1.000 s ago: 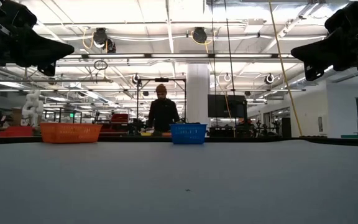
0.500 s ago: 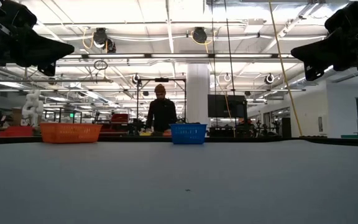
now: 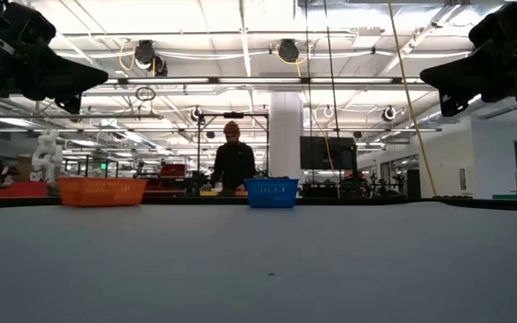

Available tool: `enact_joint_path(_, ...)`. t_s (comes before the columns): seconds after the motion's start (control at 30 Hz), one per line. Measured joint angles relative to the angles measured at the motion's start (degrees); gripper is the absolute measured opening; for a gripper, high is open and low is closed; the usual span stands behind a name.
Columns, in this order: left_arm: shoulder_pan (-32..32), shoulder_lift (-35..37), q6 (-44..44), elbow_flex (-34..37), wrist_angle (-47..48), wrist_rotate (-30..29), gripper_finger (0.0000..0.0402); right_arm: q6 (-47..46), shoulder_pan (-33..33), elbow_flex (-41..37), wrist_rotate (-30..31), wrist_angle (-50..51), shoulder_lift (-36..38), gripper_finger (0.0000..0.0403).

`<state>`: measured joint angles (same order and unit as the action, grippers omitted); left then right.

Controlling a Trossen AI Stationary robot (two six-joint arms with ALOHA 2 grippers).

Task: Sort & place blocks by color
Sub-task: Return to Home Position

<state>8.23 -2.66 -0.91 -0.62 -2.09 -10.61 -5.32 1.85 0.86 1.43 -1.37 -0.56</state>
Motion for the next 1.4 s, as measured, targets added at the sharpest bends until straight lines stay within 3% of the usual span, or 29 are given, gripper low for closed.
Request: enact_joint_path(1.4,0.0,-0.5,0.3,0.1,-2.5,0.0,0.0012,0.0,0.0,0.0,0.0,-0.6,0.0,0.0)
